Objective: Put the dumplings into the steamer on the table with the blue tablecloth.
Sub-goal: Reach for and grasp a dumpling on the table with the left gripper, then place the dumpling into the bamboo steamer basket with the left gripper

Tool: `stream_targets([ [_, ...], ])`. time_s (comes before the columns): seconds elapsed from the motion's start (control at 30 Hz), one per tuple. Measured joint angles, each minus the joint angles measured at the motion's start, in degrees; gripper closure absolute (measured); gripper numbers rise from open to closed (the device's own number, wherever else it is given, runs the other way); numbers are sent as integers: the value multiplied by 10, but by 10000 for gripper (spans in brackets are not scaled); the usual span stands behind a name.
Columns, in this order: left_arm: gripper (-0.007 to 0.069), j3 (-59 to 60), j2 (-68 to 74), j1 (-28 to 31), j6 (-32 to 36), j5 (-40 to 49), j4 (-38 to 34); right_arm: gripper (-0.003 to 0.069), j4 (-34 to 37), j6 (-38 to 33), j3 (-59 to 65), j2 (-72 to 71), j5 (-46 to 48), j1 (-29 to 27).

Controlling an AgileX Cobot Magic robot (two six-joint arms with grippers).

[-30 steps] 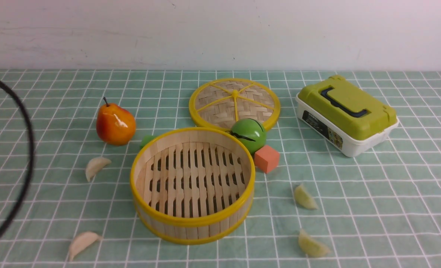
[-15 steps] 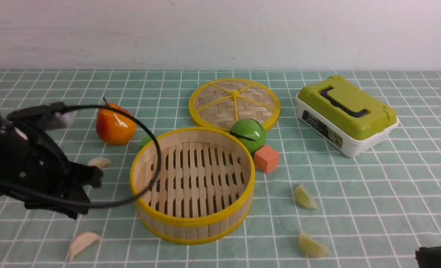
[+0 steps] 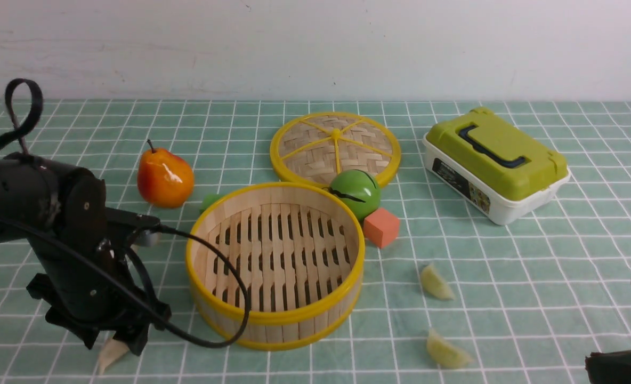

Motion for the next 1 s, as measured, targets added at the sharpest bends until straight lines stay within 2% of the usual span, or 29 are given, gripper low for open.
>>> stream_targets([
  [0.17,392,-7,9,-1,-27,17,-1,657,3,0,0,0,0,0],
  [0.4,385,-86,-27,-1,-59,86,-33,651,9,-1,0,0,-1,0],
  [0.47,385,-155,-58,-1,-64,89,-109,650,9,-1,0,0,-2,0],
  [0.57,385,-190,-69,-7,-47,52,-206,650,9,-2,0,1,-4,0],
  [0.67,385,-197,-58,-28,-28,0,-255,650,9,-2,-1,0,-4,0],
  [0.83,385,-197,20,-64,-28,-58,-259,650,9,-2,-1,0,-4,0],
  [1.0,385,-197,81,-69,-49,-98,-249,648,9,-2,-1,1,-4,0],
])
